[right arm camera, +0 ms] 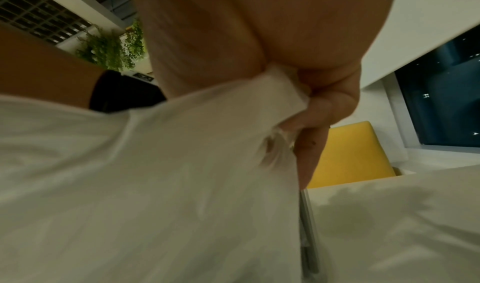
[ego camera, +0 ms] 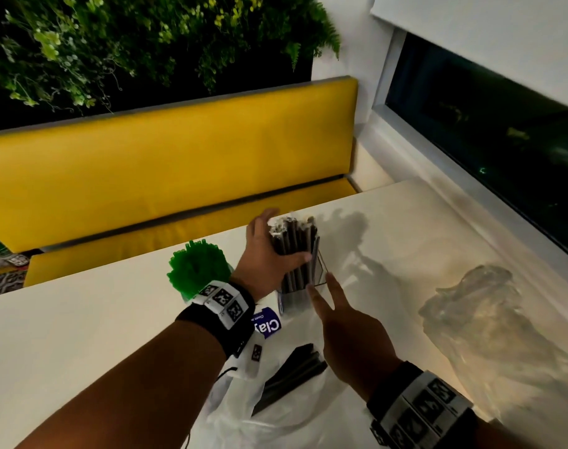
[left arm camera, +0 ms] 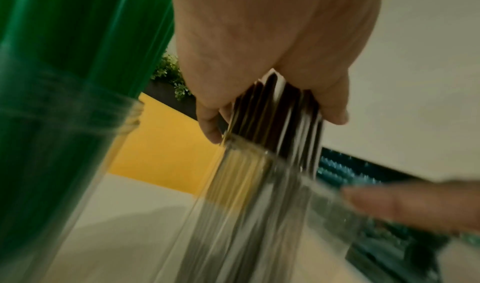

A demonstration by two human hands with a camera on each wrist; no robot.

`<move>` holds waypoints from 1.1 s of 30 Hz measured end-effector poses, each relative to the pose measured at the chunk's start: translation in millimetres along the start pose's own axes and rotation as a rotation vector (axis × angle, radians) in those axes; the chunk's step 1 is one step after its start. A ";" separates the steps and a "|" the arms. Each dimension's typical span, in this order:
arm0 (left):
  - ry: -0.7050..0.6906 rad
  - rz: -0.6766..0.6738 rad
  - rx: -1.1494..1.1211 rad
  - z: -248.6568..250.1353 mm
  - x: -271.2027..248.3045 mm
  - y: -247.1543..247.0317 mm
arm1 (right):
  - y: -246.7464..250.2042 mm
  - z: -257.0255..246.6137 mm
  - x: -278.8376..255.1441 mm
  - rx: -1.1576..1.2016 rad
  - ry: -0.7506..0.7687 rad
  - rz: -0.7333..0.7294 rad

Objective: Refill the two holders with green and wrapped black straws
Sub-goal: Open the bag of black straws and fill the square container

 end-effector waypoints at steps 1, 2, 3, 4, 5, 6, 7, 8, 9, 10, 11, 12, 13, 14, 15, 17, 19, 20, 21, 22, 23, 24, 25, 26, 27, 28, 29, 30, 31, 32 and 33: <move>-0.018 -0.009 -0.006 8.1 -1.5 5.8 | -0.2 -0.4 0.4 0.001 -0.001 0.000; -0.056 -0.029 -0.009 15.8 -0.9 9.5 | -0.6 -0.1 1.3 0.003 -0.003 -0.002; -0.103 -0.049 0.015 27.3 -0.6 14.3 | -1.2 -0.4 1.4 0.004 -0.004 -0.006; -0.158 -0.065 0.074 40.6 0.9 17.9 | -1.2 -0.8 1.6 0.003 -0.004 -0.008; -0.231 -0.062 0.187 54.5 1.8 18.7 | -0.8 -1.3 1.5 0.003 -0.005 -0.011; -0.320 -0.037 0.331 67.1 1.6 16.2 | -0.4 -1.7 1.3 0.006 -0.008 -0.016; -0.410 0.006 0.488 78.3 0.4 10.9 | -0.2 -2.1 1.2 0.008 -0.012 -0.023; -0.474 0.021 0.633 84.1 -0.2 1.2 | 0.8 -2.3 1.1 0.012 -0.017 -0.028; -0.501 -0.016 0.785 81.7 -0.4 -13.0 | 1.2 -2.4 1.2 0.012 -0.021 -0.030; -0.504 -0.105 0.939 70.3 -0.9 -30.7 | 2.2 -2.2 1.3 0.015 -0.025 -0.027; -0.488 -0.216 1.080 55.2 -2.6 -45.7 | 2.7 -2.0 1.1 0.017 -0.027 -0.025; -0.471 -0.301 1.176 42.6 -3.8 -54.2 | 2.8 -2.4 1.3 0.014 -0.024 -0.025; -0.459 -0.335 1.224 35.9 -3.0 -56.8 | 2.2 -2.2 1.4 0.013 -0.022 -0.028; -0.450 -0.312 1.225 36.2 -0.5 -55.8 | 1.7 -1.3 1.6 0.013 -0.022 -0.028; -0.453 -0.263 1.185 42.1 1.7 -53.4 | 1.8 -1.3 1.3 0.011 -0.022 -0.021; -0.497 -0.225 1.160 52.5 1.4 -53.4 | 2.0 -2.5 0.7 0.004 -0.022 -0.011; -0.520 -0.318 1.270 46.8 -0.9 -57.1 | 0.2 -1.2 0.2 0.021 -0.029 -0.013; -0.498 -0.364 1.332 39.4 -1.1 -55.4 | 0.9 -1.2 0.1 0.030 -0.029 -0.017; -0.474 -0.367 1.345 36.3 -0.3 -50.5 | 1.7 -1.1 0.5 0.034 -0.025 -0.014; -0.461 -0.332 1.318 39.9 -0.8 -43.5 | 1.9 -0.2 1.7 0.029 -0.021 -0.004; -0.470 -0.266 1.257 49.9 -5.1 -35.2 | 3.4 0.7 2.6 0.036 -0.025 0.008; -0.512 -0.159 1.155 64.6 -15.2 -26.3 | 4.0 0.4 2.1 0.051 -0.026 0.015; -0.598 -0.052 1.017 81.2 -31.2 -18.4 | 3.5 0.2 1.1 0.058 -0.018 0.023; -0.705 0.018 0.862 91.9 -54.0 -12.0 | 2.3 1.1 -1.0 0.062 -0.005 0.047; -0.764 0.007 0.733 94.6 -79.5 -8.7 | 3.7 1.9 -3.9 0.084 0.011 0.075; -0.730 -0.084 0.643 86.5 -104.2 -11.4 | 5.1 3.9 -9.4 0.124 0.027 0.090; -0.618 -0.217 0.589 73.6 -125.7 -17.7 | 5.9 4.1 -14.9 0.157 0.054 0.110; -0.457 -0.344 0.583 51.6 -143.6 -26.6 | 5.4 3.5 -19.8 0.192 0.067 0.092; -0.304 -0.397 0.576 23.7 -157.5 -33.5 | 5.2 2.3 -24.3 0.226 0.063 0.075; -0.163 -0.400 0.564 -6.4 -168.5 -36.2 | -2.0 0.8 -30.3 0.294 0.042 0.001; -0.099 -0.379 0.564 -29.5 -173.9 -40.0 | -9.5 -2.5 -35.8 0.383 0.040 -0.065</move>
Point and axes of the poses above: each hand's wrist, its own x-axis towards the middle knuckle, its own y-axis out of the back of the hand, z = x × y, the point moved 7 cm from there along x, towards the middle knuckle, and after that the axes turned 1 degree about z, right-handed, at the moved point
